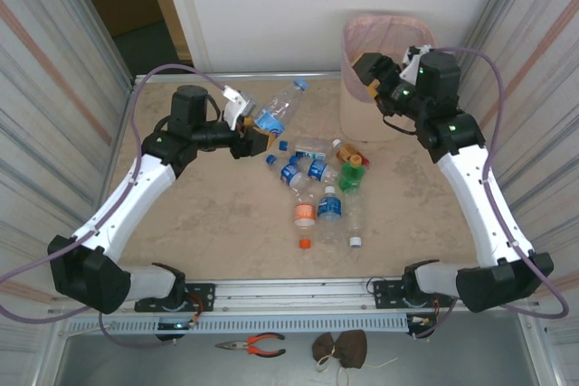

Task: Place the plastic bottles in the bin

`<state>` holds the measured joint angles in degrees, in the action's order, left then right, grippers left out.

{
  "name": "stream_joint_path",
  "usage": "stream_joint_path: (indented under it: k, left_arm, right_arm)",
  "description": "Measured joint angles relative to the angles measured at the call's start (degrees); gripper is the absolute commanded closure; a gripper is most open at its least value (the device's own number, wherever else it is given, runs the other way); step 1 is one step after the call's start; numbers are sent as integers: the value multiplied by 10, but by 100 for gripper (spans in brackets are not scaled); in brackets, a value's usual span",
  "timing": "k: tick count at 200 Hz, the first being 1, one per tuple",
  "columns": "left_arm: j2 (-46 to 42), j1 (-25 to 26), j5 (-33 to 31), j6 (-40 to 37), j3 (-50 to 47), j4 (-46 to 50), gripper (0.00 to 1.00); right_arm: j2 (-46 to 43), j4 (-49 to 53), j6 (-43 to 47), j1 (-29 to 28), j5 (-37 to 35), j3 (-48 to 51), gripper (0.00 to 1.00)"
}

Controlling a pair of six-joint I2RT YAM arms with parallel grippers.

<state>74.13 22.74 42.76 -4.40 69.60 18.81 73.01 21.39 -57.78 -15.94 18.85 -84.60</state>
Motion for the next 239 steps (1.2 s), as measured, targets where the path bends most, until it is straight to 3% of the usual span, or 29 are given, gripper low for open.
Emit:
stream_joint_path:
  k: [47,124,155,187,239]
  left_arm:
    - [0,21,30,4,0,-16,50]
    - [2,29,38,4,4,-22,49]
    - [3,29,38,4,5,-22,49]
    - [7,29,37,4,5,-22,49]
    - [7,30,37,4,5,-23,49]
  right_arm:
    - [44,-4,13,-70,7,-34,30]
    - [82,-4,15,-101,16,-52,52]
    - [84,-6,15,-104,17,-56,54]
    - [85,-6,14,-116,22,-56,50]
    - [88,-5,13,-123,22,-56,62]
